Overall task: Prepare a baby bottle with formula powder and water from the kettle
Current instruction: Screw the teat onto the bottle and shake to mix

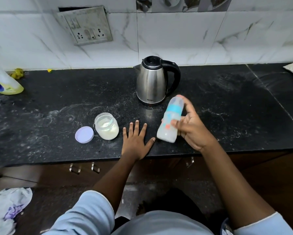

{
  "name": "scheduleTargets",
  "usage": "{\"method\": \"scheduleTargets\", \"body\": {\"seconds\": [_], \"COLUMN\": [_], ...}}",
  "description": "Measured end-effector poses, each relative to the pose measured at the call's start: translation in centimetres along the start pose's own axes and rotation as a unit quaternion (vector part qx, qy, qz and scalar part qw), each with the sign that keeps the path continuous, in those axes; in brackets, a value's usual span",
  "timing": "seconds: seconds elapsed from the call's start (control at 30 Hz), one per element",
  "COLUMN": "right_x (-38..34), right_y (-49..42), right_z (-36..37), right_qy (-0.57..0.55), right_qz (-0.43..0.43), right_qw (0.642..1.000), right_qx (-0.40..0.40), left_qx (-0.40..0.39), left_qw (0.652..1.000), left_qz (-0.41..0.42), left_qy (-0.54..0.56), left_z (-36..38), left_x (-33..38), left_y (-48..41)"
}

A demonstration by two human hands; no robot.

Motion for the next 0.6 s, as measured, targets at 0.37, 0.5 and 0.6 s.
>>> {"method": "scheduleTargets", "body": {"seconds": [0.37,0.5,0.6], "right_x": [-0.22,-0.75,-0.86], "right_y": [0.16,0.23,-0.11], "right_z": [-0.4,0.05,-0.71], "right_qy": [-0.085,0.027,-0.059], "right_qz": [-0.013,0.013,-0.004], "right_qw": [0.994,0.998,0.997], "right_qx": [0.07,-0.054,0.056], "left_qx": [0.002,0.004,0.006], "left_qw": [1.0,1.0,1.0], "left_qz": [0.001,0.003,0.002], "left_qy": [0.009,0.003,0.011], "left_z": [0.06,0.09,0.12], "left_x": [-0.08,-0.16,-0.11], "left_y": [-0.13,-0.08,-0.13]}}
Point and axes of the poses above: each hand's wrist, its own y-axis away from the middle knuckle, its own z-axis out of the palm, x = y × z, the point moved 3 cm from there along -y, towards the middle knuckle, and after that the axes turned 6 degrees about y, right-handed, at the moved point
